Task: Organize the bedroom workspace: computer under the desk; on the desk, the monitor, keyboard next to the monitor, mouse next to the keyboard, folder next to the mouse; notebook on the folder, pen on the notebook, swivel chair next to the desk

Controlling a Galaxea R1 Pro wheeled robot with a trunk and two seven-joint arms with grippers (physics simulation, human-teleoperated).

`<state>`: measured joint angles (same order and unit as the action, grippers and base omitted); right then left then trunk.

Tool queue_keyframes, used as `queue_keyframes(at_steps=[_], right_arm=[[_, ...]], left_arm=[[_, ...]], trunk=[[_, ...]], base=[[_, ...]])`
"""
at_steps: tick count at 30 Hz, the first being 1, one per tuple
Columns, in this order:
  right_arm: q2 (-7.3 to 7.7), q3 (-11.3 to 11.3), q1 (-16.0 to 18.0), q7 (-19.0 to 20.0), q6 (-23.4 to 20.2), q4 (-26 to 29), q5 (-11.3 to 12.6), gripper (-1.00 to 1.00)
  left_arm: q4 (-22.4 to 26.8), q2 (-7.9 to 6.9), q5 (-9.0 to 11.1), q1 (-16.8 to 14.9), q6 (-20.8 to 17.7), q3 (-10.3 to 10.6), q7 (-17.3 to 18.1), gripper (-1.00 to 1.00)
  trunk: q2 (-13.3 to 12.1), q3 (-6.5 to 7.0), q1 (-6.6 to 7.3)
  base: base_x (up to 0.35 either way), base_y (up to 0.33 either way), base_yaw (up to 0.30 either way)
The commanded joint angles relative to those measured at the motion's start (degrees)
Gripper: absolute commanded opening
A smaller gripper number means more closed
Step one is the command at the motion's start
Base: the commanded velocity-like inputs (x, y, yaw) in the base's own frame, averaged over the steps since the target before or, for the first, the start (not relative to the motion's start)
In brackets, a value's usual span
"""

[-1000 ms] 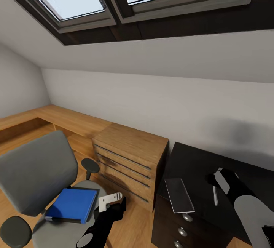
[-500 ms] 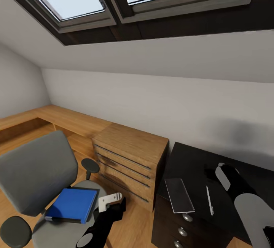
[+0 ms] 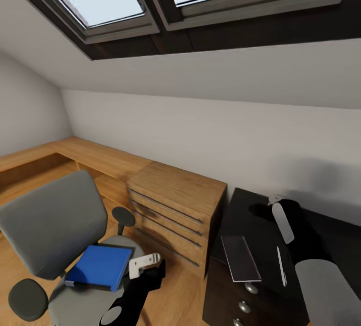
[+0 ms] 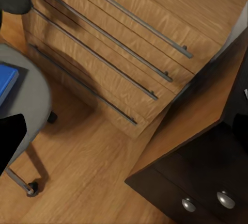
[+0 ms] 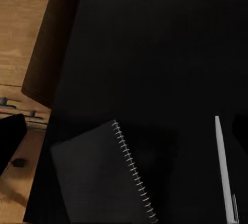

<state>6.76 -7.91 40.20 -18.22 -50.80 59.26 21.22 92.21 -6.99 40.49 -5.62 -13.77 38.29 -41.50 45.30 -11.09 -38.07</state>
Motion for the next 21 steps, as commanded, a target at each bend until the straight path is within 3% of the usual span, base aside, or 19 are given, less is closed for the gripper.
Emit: queue_keyframes(at_steps=[1, 9, 13, 21], right_arm=[[-0.84, 0.0, -0.8, -0.9, -0.4, 1.9, 0.5, 1.0], [-4.03, 0.6, -4.4, -3.5, -0.9, 7.9, 0.5, 1.0], [-5.22, 2.4, -5.0, -4.3, -0.9, 8.7, 0.4, 1.0], [-5.84, 5.2, -5.2, -5.6, -0.6, 8.7, 0.4, 1.0]], left_arm=[[0.1, -0.04, 0.2, -0.1, -0.2, 0.1, -0.4, 1.0], [0.0, -0.04, 0.3, -0.1, -0.2, 0.1, -0.4, 1.0], [0.0, -0.06, 0.2, -0.1, -0.2, 0.1, -0.5, 1.0], [0.0, -0.36, 0.2, -0.1, -0.1, 0.1, -3.5, 1.0]], trunk=[[0.1, -0.09, -0.02], [0.1, -0.09, -0.02], [0.1, -0.09, -0.02], [0.1, -0.09, -0.02]], base=[[0.0, 0.0, 0.243], [0.0, 0.0, 0.267], [0.0, 0.0, 0.277], [0.0, 0.0, 0.279]])
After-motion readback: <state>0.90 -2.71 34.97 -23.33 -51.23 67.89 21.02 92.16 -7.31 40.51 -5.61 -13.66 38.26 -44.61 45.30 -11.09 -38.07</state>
